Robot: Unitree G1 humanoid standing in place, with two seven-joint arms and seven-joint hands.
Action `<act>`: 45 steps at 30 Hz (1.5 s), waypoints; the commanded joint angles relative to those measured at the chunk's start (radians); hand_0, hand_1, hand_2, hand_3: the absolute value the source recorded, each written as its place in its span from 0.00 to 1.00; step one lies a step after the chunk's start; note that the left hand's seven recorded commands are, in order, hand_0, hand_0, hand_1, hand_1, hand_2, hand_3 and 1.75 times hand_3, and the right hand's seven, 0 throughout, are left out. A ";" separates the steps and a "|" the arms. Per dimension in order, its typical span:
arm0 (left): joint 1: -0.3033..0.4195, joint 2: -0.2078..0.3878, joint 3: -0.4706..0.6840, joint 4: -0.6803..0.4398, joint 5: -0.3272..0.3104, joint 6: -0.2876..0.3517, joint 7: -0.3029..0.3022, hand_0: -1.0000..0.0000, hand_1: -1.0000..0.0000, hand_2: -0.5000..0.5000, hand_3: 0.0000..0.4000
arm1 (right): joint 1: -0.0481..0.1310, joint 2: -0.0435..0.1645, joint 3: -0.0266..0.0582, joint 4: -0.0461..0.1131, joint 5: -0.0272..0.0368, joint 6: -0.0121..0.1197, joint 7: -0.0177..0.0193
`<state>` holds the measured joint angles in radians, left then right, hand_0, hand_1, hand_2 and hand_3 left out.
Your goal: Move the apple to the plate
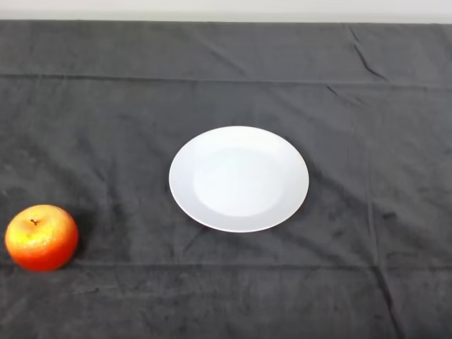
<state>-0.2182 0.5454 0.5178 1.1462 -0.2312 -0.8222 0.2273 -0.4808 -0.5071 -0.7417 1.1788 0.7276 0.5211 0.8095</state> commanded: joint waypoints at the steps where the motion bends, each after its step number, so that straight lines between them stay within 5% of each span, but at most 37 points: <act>1: -0.023 -0.020 -0.024 0.029 0.019 -0.039 0.009 1.00 1.00 0.50 0.00 | -0.004 -0.010 -0.0054 0.025 0.0036 0.002 0.0046; 22: -0.032 -0.075 -0.106 0.018 0.127 -0.149 0.040 1.00 1.00 0.50 0.00 | -0.004 -0.010 -0.0057 0.026 0.0032 0.002 0.0050; 45: 0.044 -0.166 -0.242 -0.175 0.236 -0.141 0.089 1.00 1.00 0.50 0.00 | -0.003 -0.009 -0.0058 0.023 0.0028 0.002 0.0038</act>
<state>-0.2084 0.3956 0.2850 0.9998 -0.0098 -0.9653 0.3037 -0.4808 -0.5071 -0.7417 1.1791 0.7275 0.5211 0.8096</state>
